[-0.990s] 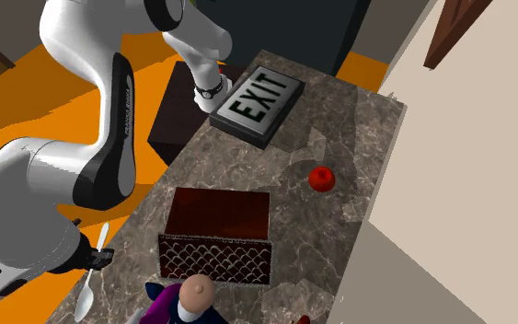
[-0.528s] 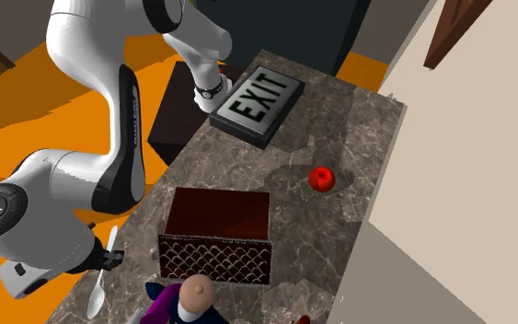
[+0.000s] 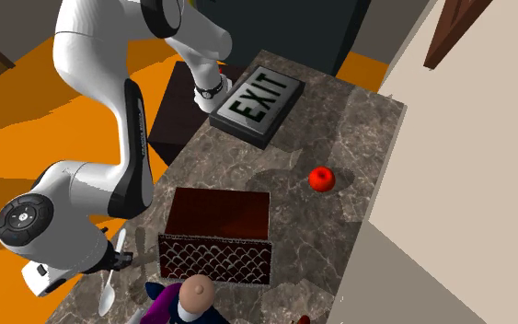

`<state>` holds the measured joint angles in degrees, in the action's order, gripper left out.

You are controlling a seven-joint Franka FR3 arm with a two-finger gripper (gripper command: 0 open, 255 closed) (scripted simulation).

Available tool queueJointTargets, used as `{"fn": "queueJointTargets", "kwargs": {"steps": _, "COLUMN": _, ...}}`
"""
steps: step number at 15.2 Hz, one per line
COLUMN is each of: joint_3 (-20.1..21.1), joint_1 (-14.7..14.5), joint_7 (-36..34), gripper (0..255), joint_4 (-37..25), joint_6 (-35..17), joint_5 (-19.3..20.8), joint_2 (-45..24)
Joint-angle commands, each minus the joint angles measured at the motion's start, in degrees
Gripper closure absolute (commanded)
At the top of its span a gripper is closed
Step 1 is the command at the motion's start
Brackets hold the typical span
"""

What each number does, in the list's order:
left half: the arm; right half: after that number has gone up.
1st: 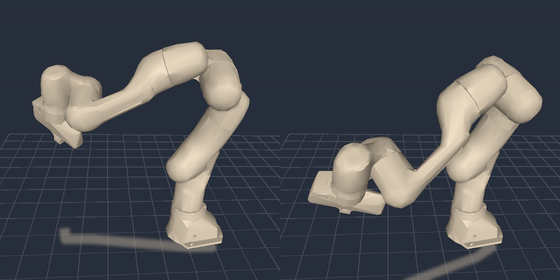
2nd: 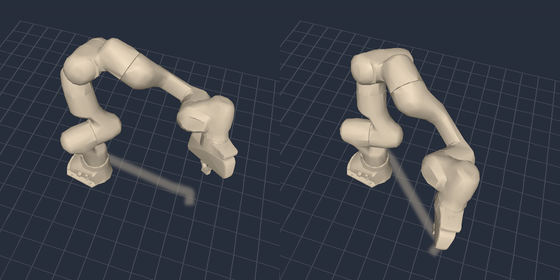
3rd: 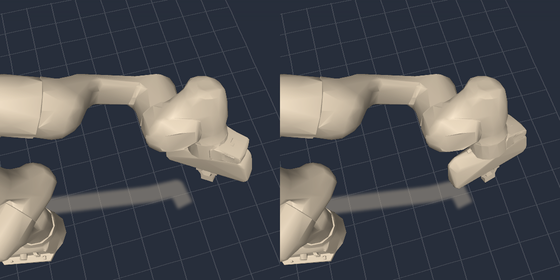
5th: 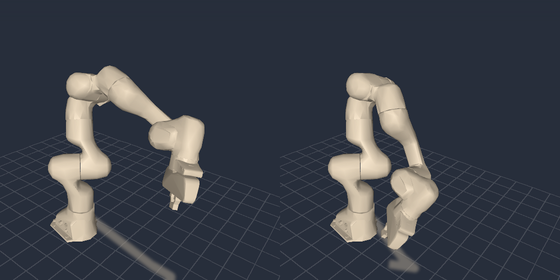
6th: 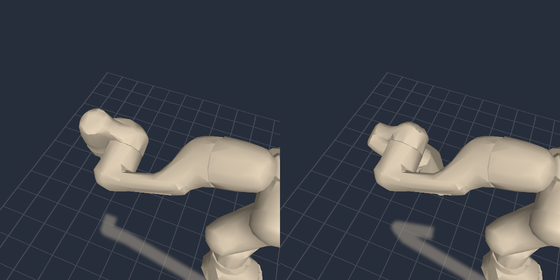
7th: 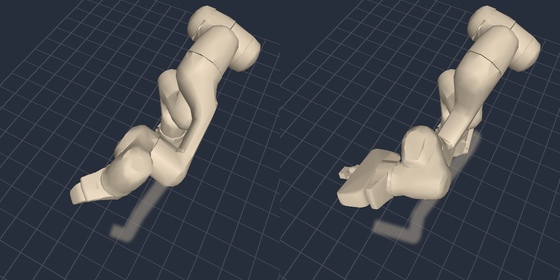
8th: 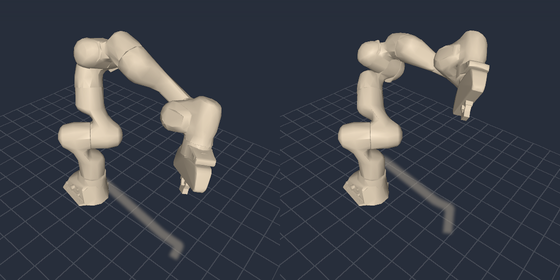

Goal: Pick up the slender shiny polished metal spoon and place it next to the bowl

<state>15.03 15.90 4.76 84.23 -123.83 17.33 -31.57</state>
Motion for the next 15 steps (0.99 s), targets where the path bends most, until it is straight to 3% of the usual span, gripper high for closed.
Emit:
{"fn": "queueJointTargets", "kwargs": {"steps": 1, "joint_3": -0.1, "joint_1": 0.0, "joint_7": -0.1, "gripper": 255, "joint_4": 0.3, "joint_6": -0.6, "joint_5": 0.1, "joint_2": -0.2}}
{"fn": "queueJointTargets", "kwargs": {"steps": 8, "joint_3": -0.1, "joint_1": 0.0, "joint_7": -0.1, "gripper": 255, "joint_4": 0.3, "joint_6": -0.5, "joint_5": 0.1, "joint_2": -0.2}}
{"fn": "queueJointTargets", "kwargs": {"steps": 9, "joint_3": -0.1, "joint_1": 0.0, "joint_7": -0.1, "gripper": 0, "joint_4": 0.3, "joint_6": -0.5, "joint_5": 0.1, "joint_2": -0.2}}
{"fn": "queueJointTargets", "kwargs": {"steps": 15, "joint_3": 0.2, "joint_1": 0.0, "joint_7": 0.1, "gripper": 0, "joint_4": 0.1, "joint_6": 0.7, "joint_5": -0.2, "joint_2": 0.8}}
